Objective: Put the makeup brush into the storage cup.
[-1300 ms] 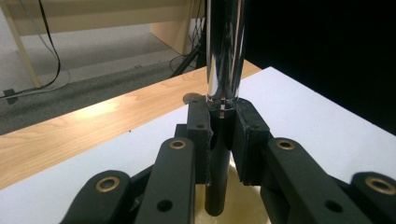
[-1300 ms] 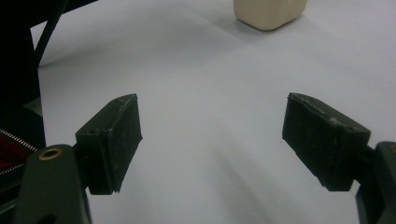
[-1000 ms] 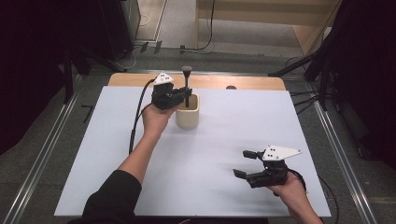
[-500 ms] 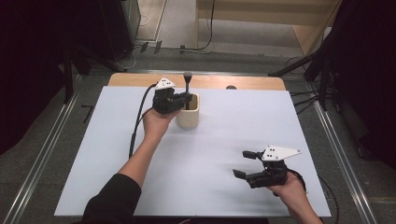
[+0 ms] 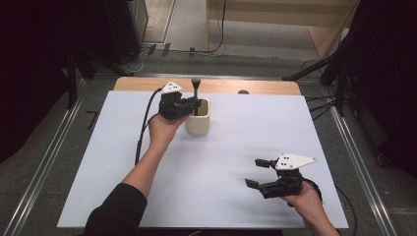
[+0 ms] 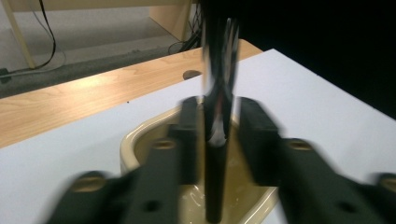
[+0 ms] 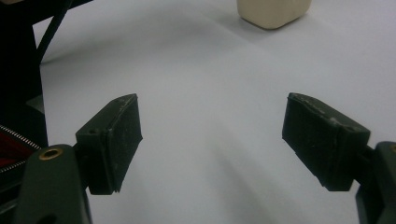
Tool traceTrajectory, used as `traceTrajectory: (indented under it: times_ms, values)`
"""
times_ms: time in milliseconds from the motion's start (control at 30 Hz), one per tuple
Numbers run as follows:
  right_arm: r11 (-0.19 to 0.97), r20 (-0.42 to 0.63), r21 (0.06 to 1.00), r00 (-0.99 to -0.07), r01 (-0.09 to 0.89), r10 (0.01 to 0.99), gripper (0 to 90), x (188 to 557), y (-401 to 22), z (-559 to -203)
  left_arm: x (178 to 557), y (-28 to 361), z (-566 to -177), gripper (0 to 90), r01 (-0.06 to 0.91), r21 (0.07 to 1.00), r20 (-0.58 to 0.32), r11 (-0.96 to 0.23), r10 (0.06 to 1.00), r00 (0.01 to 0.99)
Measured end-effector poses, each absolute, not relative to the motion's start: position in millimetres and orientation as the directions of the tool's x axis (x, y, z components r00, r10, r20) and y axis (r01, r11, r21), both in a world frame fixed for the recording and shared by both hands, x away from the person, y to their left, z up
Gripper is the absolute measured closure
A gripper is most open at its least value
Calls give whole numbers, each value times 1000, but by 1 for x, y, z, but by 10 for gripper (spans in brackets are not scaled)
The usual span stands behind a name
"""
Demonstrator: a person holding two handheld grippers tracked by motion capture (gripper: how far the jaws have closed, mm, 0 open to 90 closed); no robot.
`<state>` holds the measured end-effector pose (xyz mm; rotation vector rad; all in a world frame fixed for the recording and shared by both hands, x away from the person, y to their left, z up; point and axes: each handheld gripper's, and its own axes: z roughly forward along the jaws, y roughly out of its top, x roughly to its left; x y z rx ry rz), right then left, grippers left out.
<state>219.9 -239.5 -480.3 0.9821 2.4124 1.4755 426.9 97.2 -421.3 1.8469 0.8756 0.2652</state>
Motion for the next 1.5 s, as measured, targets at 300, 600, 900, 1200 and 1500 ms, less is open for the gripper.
traceTrajectory:
  times_ms: [300, 600, 900, 1200, 1500]
  values:
    - [304, 202, 838, -774, 453, 600, 209, 220, -240, -480, 425, 105, -414, 335, 481, 852, -241, -207, 661, 711]
    - [304, 202, 837, -774, 455, 600, 209, 220, -240, -480, 422, 113, -412, 270, 516, 824, -256, -234, 658, 708]
    - [304, 202, 837, -773, 456, 602, 209, 219, -239, -480, 417, 124, -409, 261, 531, 812, -272, -242, 649, 711]
    - [305, 200, 837, -773, 455, 603, 209, 219, -239, -480, 409, 134, -410, 261, 535, 798, -257, -278, 645, 719]
    - [307, 199, 837, -775, 453, 600, 209, 219, -239, -480, 401, 145, -413, 263, 547, 781, -263, -302, 635, 726]
